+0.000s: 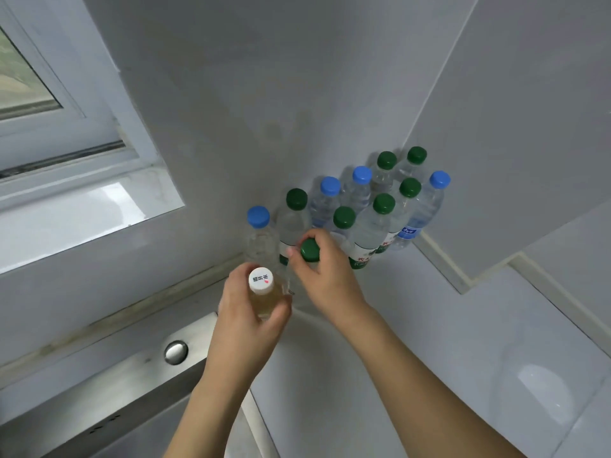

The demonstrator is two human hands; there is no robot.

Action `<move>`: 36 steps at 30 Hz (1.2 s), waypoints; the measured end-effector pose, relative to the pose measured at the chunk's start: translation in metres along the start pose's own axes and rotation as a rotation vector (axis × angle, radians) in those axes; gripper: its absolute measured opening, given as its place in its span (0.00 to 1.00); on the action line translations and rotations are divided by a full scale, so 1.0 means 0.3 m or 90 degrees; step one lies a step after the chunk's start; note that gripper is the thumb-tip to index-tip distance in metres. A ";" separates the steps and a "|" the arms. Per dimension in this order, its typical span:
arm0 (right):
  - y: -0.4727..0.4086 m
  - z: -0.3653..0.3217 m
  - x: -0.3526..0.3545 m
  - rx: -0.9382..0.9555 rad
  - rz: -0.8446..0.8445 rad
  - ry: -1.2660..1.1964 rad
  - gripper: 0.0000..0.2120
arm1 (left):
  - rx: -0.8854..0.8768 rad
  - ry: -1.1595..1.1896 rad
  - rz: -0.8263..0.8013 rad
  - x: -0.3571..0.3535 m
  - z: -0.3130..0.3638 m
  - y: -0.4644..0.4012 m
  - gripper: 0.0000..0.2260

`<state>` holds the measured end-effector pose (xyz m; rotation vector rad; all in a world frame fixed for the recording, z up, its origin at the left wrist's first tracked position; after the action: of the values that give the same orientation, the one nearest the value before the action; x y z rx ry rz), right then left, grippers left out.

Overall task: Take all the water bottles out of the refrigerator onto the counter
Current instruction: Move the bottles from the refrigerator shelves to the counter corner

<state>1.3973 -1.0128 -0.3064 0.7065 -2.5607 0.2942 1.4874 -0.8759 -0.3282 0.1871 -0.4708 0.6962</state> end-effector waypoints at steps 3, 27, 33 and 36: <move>0.005 -0.011 0.006 -0.013 -0.032 0.122 0.14 | 0.061 -0.027 -0.034 -0.017 -0.051 0.018 0.29; 0.092 0.351 -0.146 -0.358 -0.150 0.156 0.16 | 0.147 -0.012 0.019 -0.150 -0.223 -0.056 0.22; 0.187 0.314 -0.050 -0.369 -0.164 0.152 0.24 | 0.225 0.082 0.054 -0.187 -0.267 0.021 0.27; 0.273 0.331 0.061 -0.373 -0.154 0.216 0.25 | 0.312 0.074 0.076 -0.224 -0.282 0.121 0.32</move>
<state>1.3024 -0.9831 -0.3904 0.6570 -2.0539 -0.3729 1.4488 -0.8599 -0.4341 0.5790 -0.1932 0.9279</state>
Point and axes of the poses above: each hand's wrist, its own y-axis away from the middle knuckle, its own x-axis out of the back of the hand, z = x × y, the point moved 8 cm from there along -y, towards the middle knuckle, and after that the axes turned 3 degrees about -x, right-handed, at the moved point
